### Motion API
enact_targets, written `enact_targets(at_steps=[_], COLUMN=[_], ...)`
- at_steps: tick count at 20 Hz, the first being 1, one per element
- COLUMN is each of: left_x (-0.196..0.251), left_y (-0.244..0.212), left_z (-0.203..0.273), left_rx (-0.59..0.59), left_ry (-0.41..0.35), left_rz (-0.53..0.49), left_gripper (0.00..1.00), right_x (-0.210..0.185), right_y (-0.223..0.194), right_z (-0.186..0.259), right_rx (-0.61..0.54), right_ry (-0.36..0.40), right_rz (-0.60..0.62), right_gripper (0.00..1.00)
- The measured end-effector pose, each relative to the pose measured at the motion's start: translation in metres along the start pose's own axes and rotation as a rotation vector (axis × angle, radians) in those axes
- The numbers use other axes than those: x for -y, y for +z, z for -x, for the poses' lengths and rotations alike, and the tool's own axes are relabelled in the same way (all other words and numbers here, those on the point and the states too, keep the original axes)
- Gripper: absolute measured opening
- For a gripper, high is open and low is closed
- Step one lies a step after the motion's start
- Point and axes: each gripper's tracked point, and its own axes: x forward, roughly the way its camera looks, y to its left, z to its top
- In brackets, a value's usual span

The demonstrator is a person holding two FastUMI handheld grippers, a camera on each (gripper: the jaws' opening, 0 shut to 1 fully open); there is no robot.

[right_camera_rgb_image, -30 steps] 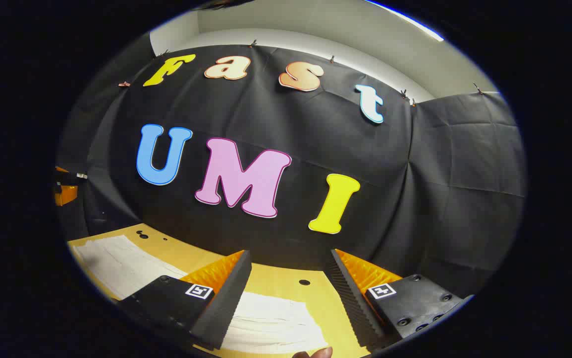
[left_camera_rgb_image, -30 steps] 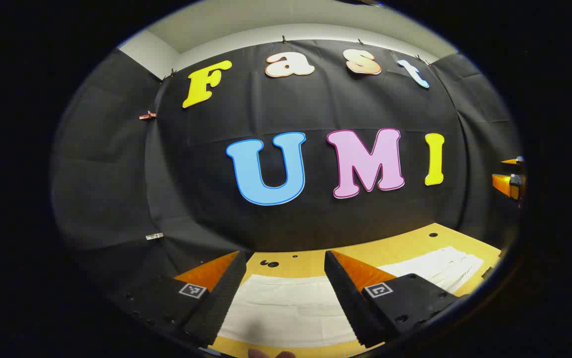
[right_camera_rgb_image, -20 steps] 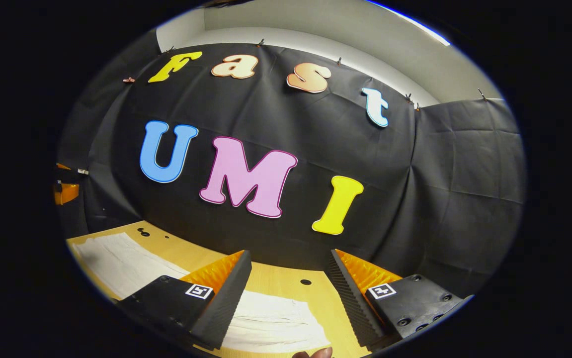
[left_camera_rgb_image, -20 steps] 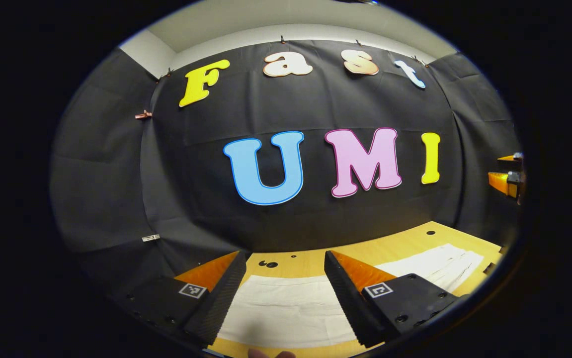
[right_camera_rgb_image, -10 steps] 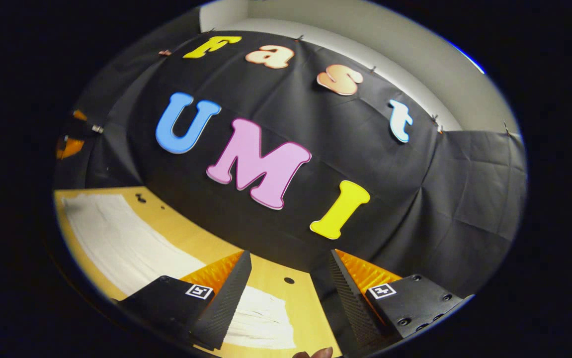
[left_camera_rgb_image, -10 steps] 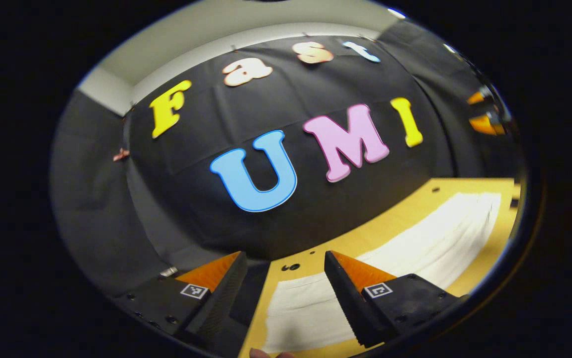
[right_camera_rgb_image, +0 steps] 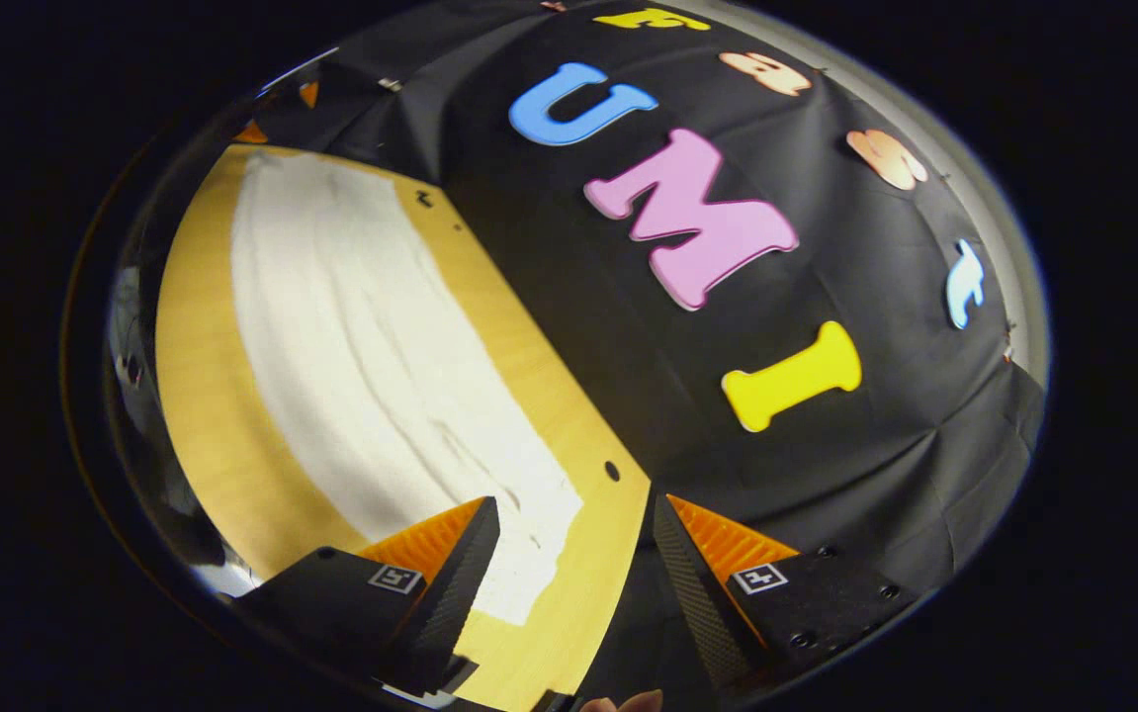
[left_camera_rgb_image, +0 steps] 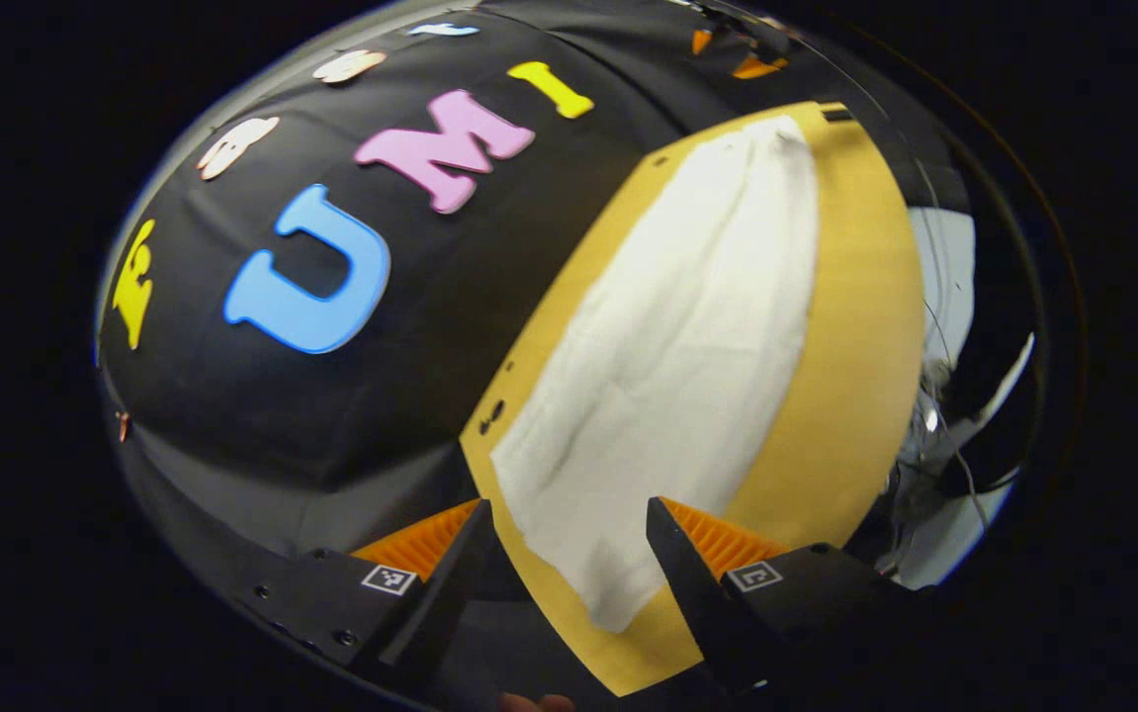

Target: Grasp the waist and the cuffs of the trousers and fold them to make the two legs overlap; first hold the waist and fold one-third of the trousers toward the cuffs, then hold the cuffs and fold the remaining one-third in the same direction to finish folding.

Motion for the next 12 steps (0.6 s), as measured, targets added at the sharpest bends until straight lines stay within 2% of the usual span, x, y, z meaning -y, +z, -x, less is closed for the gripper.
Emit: enact_targets(at_steps=[5, 9, 12], left_x=[0.021, 0.039, 0.035], left_y=[-0.043, -0.069, -0.079], left_z=[-0.025, -0.044, -0.046], left_rx=[-0.048, -0.072, -0.093], left_ry=[-0.106, -0.197, -0.201], left_rz=[-0.157, -0.215, -0.288], left_gripper=[0.97, 0.97, 0.97], right_x=[-0.023, -0.035, -0.04], right_y=[-0.068, -0.103, -0.12], right_z=[-0.013, -0.025, -0.03], right_rx=[-0.102, -0.15, -0.179], right_ry=[0.087, 0.134, 0.15], right_rz=[0.104, 0.133, 0.138], right_gripper=[0.97, 0.97, 0.97])
